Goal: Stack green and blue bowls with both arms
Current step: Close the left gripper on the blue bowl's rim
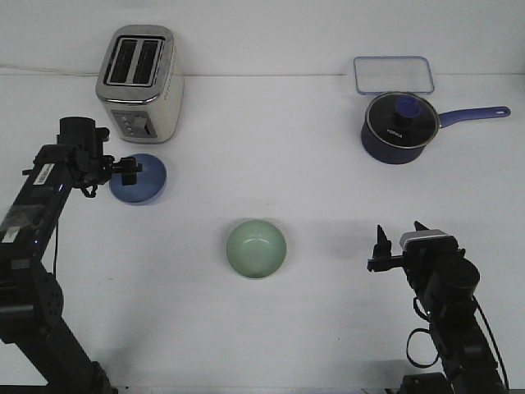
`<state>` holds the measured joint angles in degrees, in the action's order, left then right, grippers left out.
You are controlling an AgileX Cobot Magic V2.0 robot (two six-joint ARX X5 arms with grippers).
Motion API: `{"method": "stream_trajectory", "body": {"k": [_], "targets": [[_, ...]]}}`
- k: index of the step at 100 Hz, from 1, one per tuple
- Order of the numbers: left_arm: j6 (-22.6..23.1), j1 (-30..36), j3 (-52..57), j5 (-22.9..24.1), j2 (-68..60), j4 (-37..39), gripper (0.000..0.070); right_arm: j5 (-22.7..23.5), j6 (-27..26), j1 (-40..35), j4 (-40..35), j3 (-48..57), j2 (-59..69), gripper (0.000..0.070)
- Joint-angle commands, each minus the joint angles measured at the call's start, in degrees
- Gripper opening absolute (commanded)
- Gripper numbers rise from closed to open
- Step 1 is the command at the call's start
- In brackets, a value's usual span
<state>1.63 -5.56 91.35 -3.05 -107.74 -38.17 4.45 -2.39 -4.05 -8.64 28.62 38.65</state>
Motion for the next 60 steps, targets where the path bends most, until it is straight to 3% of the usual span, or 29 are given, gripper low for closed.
{"method": "stream_trajectory", "body": {"k": [1,60], "targets": [[0.7,-0.2,1.2,0.0,-1.9,0.6,0.0462,0.0,-0.6,-0.1,0.5,0.3,0.2,0.0538],[0.7,-0.6,1.2,0.1,-5.8,1.4,0.0453,0.0,-0.6,-0.1,0.5,0.3,0.2,0.0538]]}}
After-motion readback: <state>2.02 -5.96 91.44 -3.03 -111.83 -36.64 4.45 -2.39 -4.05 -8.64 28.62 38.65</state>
